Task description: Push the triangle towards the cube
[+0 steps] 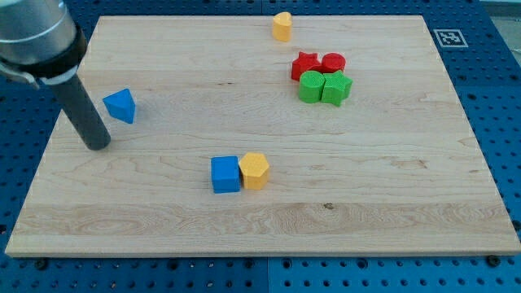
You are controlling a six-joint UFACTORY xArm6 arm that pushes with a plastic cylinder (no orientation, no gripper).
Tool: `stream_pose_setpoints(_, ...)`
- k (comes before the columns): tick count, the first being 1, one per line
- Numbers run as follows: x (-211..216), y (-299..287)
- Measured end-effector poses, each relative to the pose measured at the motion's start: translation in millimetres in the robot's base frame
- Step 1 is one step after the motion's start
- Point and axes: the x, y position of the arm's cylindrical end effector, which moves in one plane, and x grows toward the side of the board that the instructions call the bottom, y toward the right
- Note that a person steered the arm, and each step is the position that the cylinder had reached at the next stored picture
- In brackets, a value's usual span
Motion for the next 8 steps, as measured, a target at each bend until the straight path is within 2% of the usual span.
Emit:
stream_pose_setpoints(2,-59,-41)
stream_pose_setpoints(3,-77,-36)
stream_pose_setpoints(4,-75,7)
stream_pose_setpoints(5,-61,20)
stream_pose_setpoints(7,-52,3)
stream_pose_setpoints(8,-36,37)
